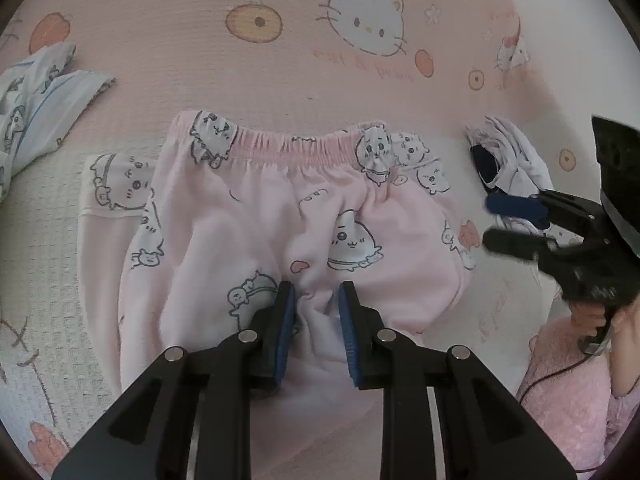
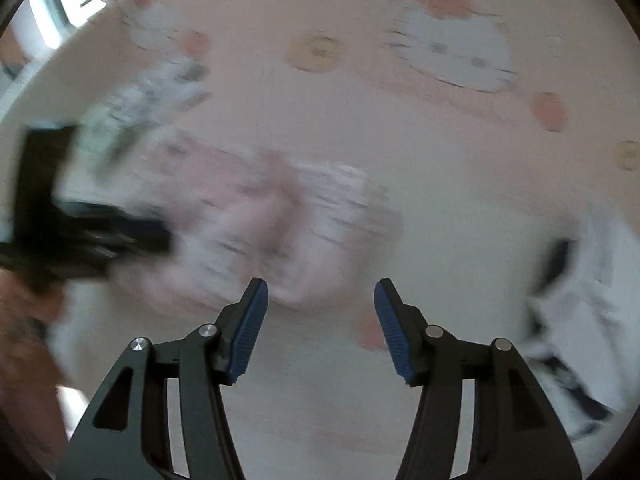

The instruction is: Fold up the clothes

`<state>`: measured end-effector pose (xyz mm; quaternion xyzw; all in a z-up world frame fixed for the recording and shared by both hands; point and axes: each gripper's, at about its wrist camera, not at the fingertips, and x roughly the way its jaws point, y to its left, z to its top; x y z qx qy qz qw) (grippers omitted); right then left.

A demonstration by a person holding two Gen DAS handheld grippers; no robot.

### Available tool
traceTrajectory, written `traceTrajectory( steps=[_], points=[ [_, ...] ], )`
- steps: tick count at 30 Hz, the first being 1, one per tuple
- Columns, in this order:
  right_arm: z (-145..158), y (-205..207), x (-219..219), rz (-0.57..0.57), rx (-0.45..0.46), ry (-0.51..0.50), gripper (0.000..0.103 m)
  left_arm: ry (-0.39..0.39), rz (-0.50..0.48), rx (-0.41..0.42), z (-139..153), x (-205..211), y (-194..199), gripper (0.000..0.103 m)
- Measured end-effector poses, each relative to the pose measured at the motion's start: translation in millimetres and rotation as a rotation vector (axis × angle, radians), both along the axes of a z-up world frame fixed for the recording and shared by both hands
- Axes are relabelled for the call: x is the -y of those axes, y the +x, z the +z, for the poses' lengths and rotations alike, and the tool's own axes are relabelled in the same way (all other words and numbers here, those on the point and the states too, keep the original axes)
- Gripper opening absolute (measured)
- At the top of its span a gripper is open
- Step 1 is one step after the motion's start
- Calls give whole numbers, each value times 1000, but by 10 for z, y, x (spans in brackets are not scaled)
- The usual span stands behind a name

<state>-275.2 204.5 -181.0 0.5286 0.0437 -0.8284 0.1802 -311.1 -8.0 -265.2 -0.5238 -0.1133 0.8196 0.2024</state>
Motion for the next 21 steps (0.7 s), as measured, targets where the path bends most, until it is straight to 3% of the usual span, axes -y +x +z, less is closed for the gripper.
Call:
traceTrajectory(
  steps=[4, 6, 9, 12, 15, 18, 20, 21],
  points=[
    [-106, 86, 344, 178, 27, 31, 57, 12, 7, 5, 6, 16, -8, 25],
    [-128, 84, 428, 198, 64, -18, 57, 31, 25, -26, 89, 24, 2, 25],
    [-110, 156, 424, 191, 52, -105, 57, 86, 1, -8, 144, -84, -43, 25],
    [-82, 207, 377, 158, 43, -164, 57, 140, -23, 10, 199, -192, -88, 43],
    [-34, 286, 173, 74, 55, -150, 57, 195, -47, 28, 253, -300, -132, 44],
    [-30, 248, -118, -85, 39, -86, 57, 225, -68, 37, 301, -418, -159, 44],
    [-7, 222, -346, -185, 13, -72, 57, 168, -75, 27, 293, -575, -164, 44],
    [6, 201, -463, -238, -2, -65, 57, 103, -67, 18, 277, -659, -181, 44]
  ],
)
